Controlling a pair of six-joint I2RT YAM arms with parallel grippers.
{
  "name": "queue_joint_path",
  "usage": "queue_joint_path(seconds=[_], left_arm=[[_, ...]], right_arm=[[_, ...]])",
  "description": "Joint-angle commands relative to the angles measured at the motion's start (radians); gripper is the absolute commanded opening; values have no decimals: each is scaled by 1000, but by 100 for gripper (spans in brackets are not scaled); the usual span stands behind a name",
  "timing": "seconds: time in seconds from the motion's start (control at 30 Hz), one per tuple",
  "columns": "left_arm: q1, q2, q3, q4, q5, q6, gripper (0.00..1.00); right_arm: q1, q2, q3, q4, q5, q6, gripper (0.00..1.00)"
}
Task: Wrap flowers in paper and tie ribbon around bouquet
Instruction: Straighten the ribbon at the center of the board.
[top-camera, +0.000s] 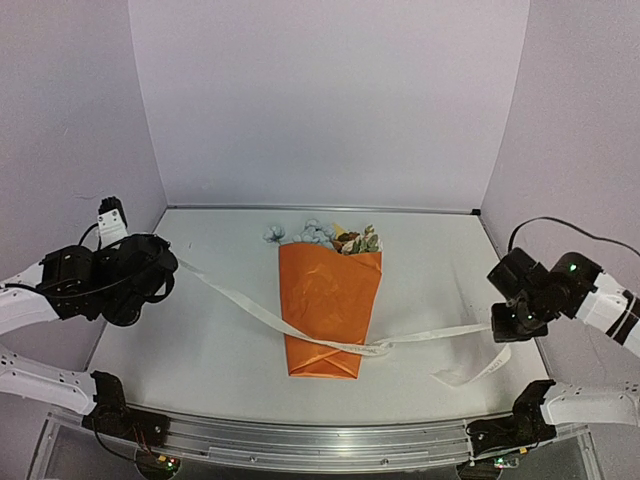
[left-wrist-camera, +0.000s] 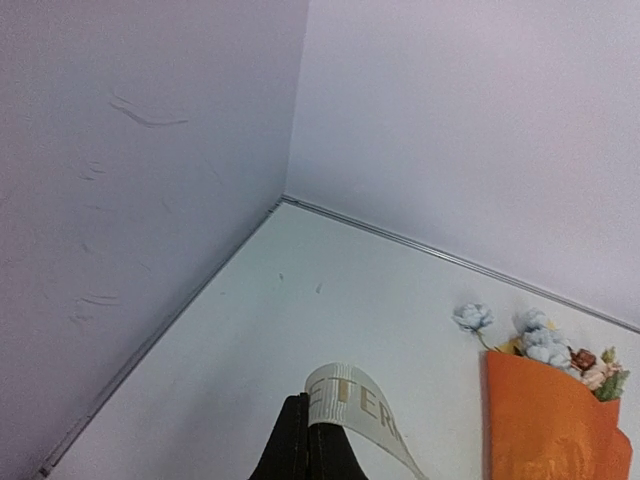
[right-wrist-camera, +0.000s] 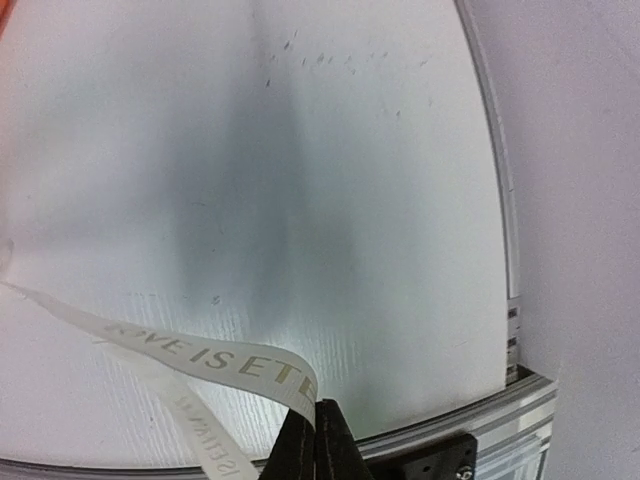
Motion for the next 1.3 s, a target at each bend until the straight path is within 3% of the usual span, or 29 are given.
queue_joint_path(seconds=[0.0,0.17,0.27,0.37,0.73,0.87,0.97,1.13,1.17,1.27], left_arm=[[52,-16,34,-226,-141,-129,0],[243,-13,14,-225,-112,-114,0],[345,-23,-29,-85,-89,71,0],[479,-21,-101,2,-15,141,0],[872,73,-280,201,407,-3,0],[940,121,-296,245,498,-53,2],[944,146,-299,245,535,-90,23],[944,90,-300,276,620,-42,89],[944,76,-298,283,631,-21,97],[943,28,-280,310,657,60,100]], right_arm=[[-28,16,180,-198,104,-261,1],[-49,32,249,-243,159,-325,2],[-77,39,252,-260,141,-322,3],[-95,59,240,-285,120,-296,3],[-150,213,115,-266,70,-182,2],[-188,243,91,-230,36,-159,17],[-196,242,84,-222,7,-156,25],[-197,199,74,-219,-25,-172,48],[-196,191,75,-219,-31,-173,54],[-196,172,85,-219,-47,-173,65]])
